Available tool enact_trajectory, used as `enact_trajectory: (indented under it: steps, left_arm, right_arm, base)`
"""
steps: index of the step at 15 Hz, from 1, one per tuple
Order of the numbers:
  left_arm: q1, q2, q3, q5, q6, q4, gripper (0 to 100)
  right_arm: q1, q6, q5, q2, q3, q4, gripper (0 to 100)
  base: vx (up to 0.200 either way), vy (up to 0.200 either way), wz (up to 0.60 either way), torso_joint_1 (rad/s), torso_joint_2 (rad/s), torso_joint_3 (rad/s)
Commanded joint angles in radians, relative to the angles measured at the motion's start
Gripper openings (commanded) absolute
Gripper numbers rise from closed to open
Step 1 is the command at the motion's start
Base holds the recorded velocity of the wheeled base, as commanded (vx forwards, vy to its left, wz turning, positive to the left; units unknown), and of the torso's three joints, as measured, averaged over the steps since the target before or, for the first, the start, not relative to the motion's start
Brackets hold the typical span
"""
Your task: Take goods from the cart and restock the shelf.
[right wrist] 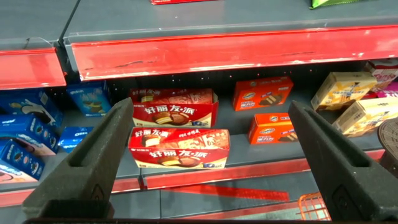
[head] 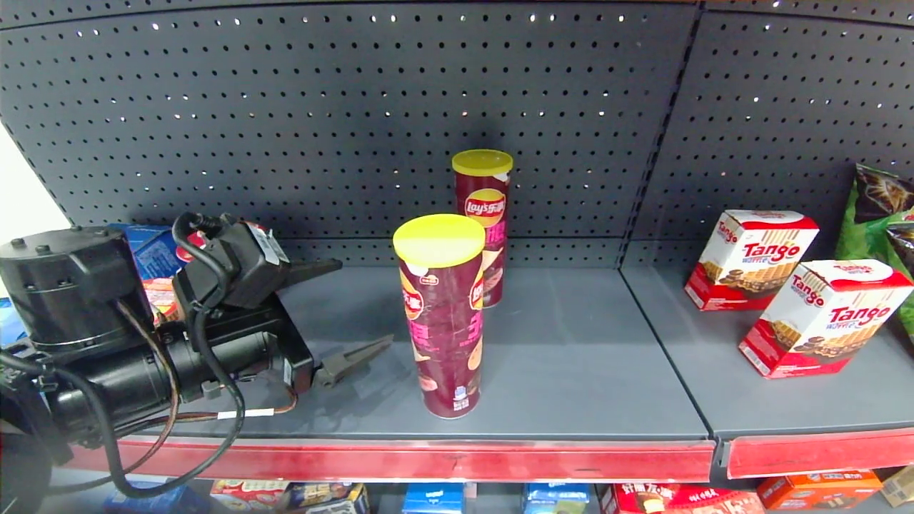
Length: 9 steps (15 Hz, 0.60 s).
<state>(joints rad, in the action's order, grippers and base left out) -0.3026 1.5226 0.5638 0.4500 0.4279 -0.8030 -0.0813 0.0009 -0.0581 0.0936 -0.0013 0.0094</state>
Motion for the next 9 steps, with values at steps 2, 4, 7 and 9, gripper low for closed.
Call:
enact_trajectory:
  steps: [2,4,7,9]
  left_arm:
    - [-0.001,-0.009,-0.016,0.026,-0.054,-0.002,100]
    - [-0.001,-0.009,-0.01,0.139,-0.124,-0.001,100]
    - [0.0,-0.009,-0.015,0.237,-0.138,0.001,100]
    - [0.0,-0.009,-0.016,0.245,-0.136,0.002,100]
  right_arm:
    - [0.0,0.001,0.0,0.001,0.0,0.0,100]
    - [0.0,0.001,0.0,0.001,0.001,0.0,100]
    - [0.0,0.001,-0.002,0.001,0.0,0.0,100]
    - [0.0,0.001,0.0,0.001,0.001,0.0,100]
  base:
    - [0.0,0.0,0.0,0.0,0.0,0.0]
    - [0.0,0.0,0.0,0.0,0.0,0.0]
    - [0.0,0.0,0.0,0.0,0.0,0.0]
    - [0.0,0.0,0.0,0.0,0.0,0.0]
